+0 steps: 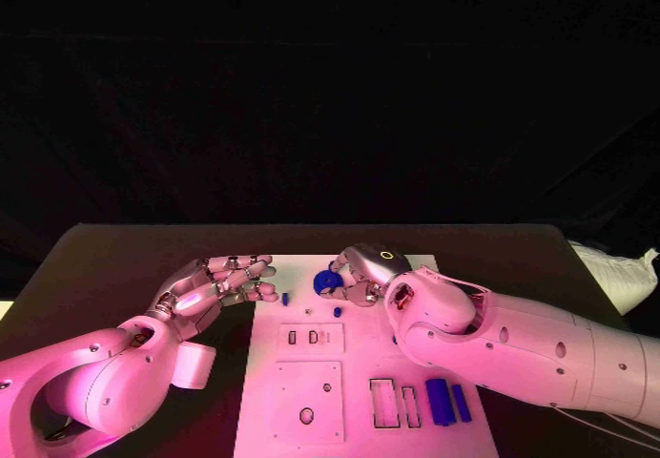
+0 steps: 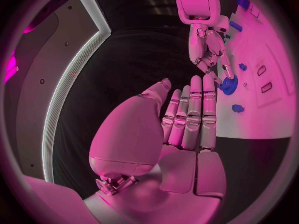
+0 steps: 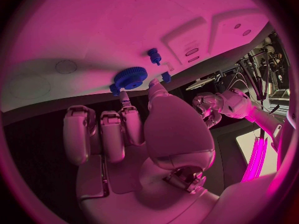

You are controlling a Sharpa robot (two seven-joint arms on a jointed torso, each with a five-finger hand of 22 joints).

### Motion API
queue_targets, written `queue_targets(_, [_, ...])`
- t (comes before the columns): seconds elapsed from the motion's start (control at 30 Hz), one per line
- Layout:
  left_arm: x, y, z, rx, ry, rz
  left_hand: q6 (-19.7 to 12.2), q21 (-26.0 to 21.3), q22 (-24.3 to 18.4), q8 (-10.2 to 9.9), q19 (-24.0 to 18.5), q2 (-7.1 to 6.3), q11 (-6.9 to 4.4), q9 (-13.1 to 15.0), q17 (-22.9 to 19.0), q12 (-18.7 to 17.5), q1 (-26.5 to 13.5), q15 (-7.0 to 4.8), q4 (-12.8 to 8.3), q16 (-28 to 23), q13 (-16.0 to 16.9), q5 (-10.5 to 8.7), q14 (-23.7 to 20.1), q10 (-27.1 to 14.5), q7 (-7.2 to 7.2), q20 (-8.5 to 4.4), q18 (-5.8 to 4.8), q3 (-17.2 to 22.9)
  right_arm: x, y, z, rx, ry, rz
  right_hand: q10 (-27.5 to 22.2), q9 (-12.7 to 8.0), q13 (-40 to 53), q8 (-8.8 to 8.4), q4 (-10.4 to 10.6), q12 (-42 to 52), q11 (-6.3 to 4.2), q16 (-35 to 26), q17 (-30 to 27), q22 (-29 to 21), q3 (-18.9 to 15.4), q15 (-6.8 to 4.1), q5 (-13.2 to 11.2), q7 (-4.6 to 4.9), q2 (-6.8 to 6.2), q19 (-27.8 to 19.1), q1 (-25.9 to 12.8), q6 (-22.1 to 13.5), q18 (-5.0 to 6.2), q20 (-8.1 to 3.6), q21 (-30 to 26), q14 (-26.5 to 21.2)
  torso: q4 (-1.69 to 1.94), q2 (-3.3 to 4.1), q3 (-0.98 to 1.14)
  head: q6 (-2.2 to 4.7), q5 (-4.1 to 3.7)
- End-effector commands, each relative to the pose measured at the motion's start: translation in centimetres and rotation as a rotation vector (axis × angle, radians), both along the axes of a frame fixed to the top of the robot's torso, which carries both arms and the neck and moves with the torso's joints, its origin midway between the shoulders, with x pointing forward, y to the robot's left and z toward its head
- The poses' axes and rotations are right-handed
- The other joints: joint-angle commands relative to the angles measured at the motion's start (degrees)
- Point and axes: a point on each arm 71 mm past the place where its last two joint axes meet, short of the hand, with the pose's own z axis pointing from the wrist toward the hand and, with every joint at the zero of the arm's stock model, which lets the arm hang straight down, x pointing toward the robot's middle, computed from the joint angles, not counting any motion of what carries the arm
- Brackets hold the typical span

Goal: Assemble the parts on the task board

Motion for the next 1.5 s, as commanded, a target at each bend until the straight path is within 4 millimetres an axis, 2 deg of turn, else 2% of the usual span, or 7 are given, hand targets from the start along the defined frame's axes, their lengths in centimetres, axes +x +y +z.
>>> queue_targets(0.03, [-0.1,-0.2,0.1,-0.009,-0.01,-0.019,0.0,0.2,0.1,-0.4,-0.5,-0.41,0.31,-0.1,0.1,-0.2,-0.3,0.32,0.0,-0.2,-0.1,-0.31,-0.1,0.3,0.26,0.04,0.32,0.2,-0.5,-0.5,0.6,0.086,-0.059,0.017,0.9,0.1,6.6,0.39,0.0,0.2,-0.32,0.3,12.2,2.9,-0.7,-0.29,0.8,-0.11,0.74,0.4,0.3,0.8,-0.68,0.1,0.3,5.4,0.02,-0.01,0.02,0.08,-0.03])
queue_targets(0.27, [0.0,0.0,0.1,-0.007,-0.01,-0.014,0.0,0.2,0.1,-0.4,-0.5,-0.41,0.31,-0.1,0.1,-0.3,-0.3,0.32,0.0,-0.2,-0.1,-0.31,-0.1,0.3,0.26,0.04,0.32,0.3,-1.5,-4.3,1.6,0.242,-0.082,0.06,0.6,-0.1,6.3,-0.06,-0.3,-0.3,-0.34,0.1,11.8,2.5,-1.3,-0.35,2.1,-0.07,1.01,0.1,2.0,0.6,-0.61,-0.02,0.1,5.3,-0.29,-0.16,0.0,0.07,-0.22])
queue_targets(0.37, [-0.1,0.1,0.1,-0.007,-0.01,-0.013,0.0,0.2,0.1,-0.4,-0.5,-0.41,0.31,-0.1,0.1,-0.3,-0.3,0.32,0.0,-0.2,-0.1,-0.31,-0.1,0.3,0.26,0.04,0.32,0.3,-1.6,-6.9,1.5,0.28,-0.021,0.075,0.3,-0.2,6.0,-0.28,-1.8,-0.8,-0.26,0.0,11.6,2.1,-1.1,-0.28,3.4,0.09,1.23,-0.3,6.1,0.2,-0.51,0.01,-0.2,5.2,-0.58,-0.34,0.0,0.05,-0.31])
queue_targets(0.57, [0.0,0.2,0.1,-0.005,-0.01,-0.008,0.0,0.2,0.1,-0.4,-0.5,-0.41,0.31,-0.1,0.1,-0.3,-0.3,0.32,0.0,-0.2,-0.1,-0.31,-0.1,0.3,0.26,0.04,0.32,0.3,-1.3,-12.6,1.1,0.314,0.081,0.065,-0.2,-0.5,5.5,-0.55,-5.0,-1.6,-0.06,0.0,11.5,1.4,-1.3,-0.13,4.4,0.39,-0.09,-0.8,11.2,-1.3,-0.36,0.12,-0.6,5.2,-1.19,-0.68,0.26,-0.09,-0.61])
queue_targets(0.8, [0.2,0.2,-0.2,-0.003,-0.007,-0.007,0.0,0.3,0.1,-0.4,-0.6,-0.43,0.3,-0.1,0.1,-0.3,-0.3,0.31,-0.1,-0.2,-0.1,-0.3,-0.1,0.3,0.26,0.04,0.33,0.4,-1.2,-18.2,0.6,0.318,0.1,0.003,-0.2,-0.5,5.6,-0.46,-6.0,-1.6,0.09,0.1,11.9,1.4,-2.0,0.01,4.8,0.55,-0.85,-0.8,12.7,-2.0,-0.35,0.25,-0.7,5.3,-1.44,-1.0,0.64,-0.26,-1.0])
queue_targets(1.0, [0.4,0.3,-0.4,-0.001,-0.005,-0.003,0.0,0.3,0.1,-0.4,-0.6,-0.43,0.3,-0.1,0.1,-0.3,-0.3,0.31,-0.1,-0.2,-0.1,-0.3,-0.1,0.3,0.26,0.04,0.33,0.4,-1.0,-20.1,-0.2,0.317,0.114,-0.025,-0.1,-0.5,5.7,-0.42,-6.2,-1.5,0.12,0.2,12.0,1.5,-2.2,0.04,5.3,0.59,-0.96,-0.8,13.1,-2.1,-0.36,0.3,-0.6,5.3,-1.57,-1.18,0.9,-0.32,-1.07])
queue_targets(1.5, [0.5,0.4,-0.5,0.001,-0.002,-0.001,0.0,0.3,0.1,-0.4,-0.6,-0.43,0.3,-0.1,0.1,-0.3,-0.3,0.31,-0.1,-0.2,-0.1,-0.3,-0.1,0.3,0.26,0.04,0.33,0.4,-0.3,-20.3,-2.0,0.305,0.169,-0.031,0.1,0.0,6.1,0.33,-7.5,-1.1,-0.25,0.4,12.6,1.7,-2.0,-0.22,7.0,0.18,0.68,-0.6,15.4,0.6,-0.39,0.14,-0.5,5.4,-1.47,-1.07,0.71,-0.52,-1.39])
